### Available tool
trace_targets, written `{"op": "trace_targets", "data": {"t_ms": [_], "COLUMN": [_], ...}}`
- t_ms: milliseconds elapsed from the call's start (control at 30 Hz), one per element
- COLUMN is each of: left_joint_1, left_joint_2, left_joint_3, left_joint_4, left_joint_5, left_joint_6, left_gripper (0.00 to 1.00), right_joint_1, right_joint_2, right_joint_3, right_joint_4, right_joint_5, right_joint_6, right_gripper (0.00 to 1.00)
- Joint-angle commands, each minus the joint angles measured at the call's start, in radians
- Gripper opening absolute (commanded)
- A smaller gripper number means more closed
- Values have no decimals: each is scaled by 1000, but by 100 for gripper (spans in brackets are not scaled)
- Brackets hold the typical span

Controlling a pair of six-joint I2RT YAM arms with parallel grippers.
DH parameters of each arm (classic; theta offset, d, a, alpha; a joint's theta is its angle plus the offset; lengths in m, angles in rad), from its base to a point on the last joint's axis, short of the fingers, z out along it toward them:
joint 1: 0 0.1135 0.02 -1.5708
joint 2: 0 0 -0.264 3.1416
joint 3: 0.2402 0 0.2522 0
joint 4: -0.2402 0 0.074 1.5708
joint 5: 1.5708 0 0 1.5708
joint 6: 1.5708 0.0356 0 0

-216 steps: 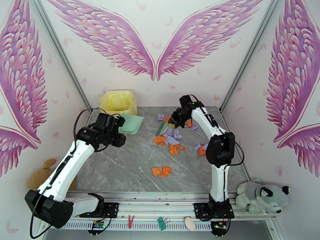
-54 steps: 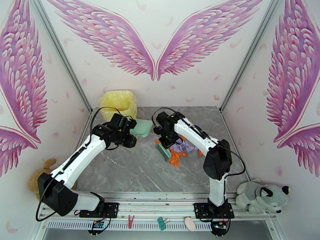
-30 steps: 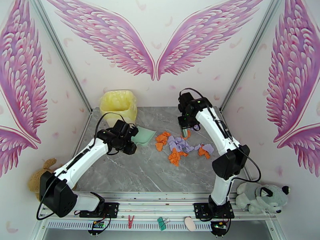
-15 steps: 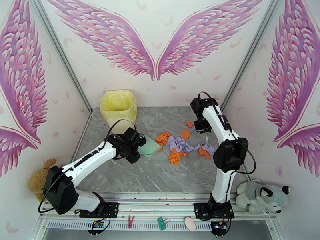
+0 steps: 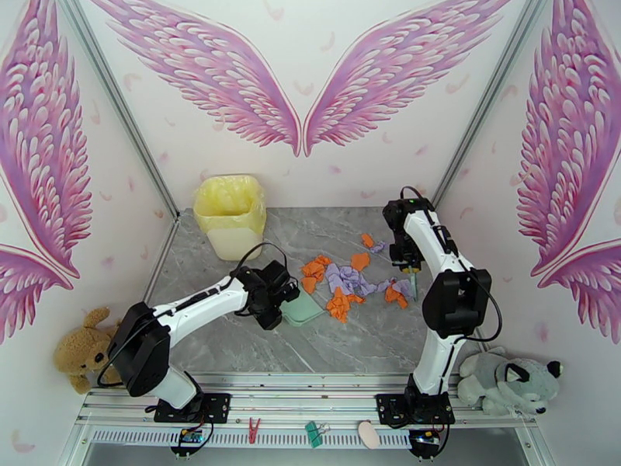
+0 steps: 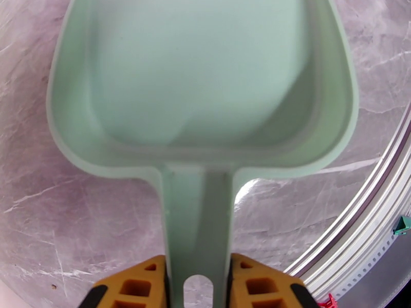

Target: Sweep away the paper scraps from the table

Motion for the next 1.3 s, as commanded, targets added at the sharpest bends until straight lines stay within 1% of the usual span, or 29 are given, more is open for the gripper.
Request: {"op": "trace_targets", "data": {"t_ms": [0,233,500,733,1000,1267], "left_joint_1": [-33,-75,-94,-94,-95,-95], "left_joint_2": [15,10,61,97,135,166], "left_joint_3": [-1,-32,-27,4,40,71], "left_joint_4": [10,16,26,24,21,19], "left_joint_5": [37,57,42,14,9,8], "left_joint_6": [18,-1,-14,-12,-13,-14], "left_gripper": [0,0,0,0,0,0], "right_joint_1": [-12,-35,-45,-46,-41,20], "right_joint_2": [-1,58,145,132,35,43], "right_joint_3": [31,92,192,155,-25,-71], "right_joint_4": [-12,-24,-29,0,90,133], "right_joint_5": [-6,0,0,50,124,146], "right_joint_6": [24,6,-1,-35,-78,-127], "right_gripper": [0,0,0,0,0,0]}}
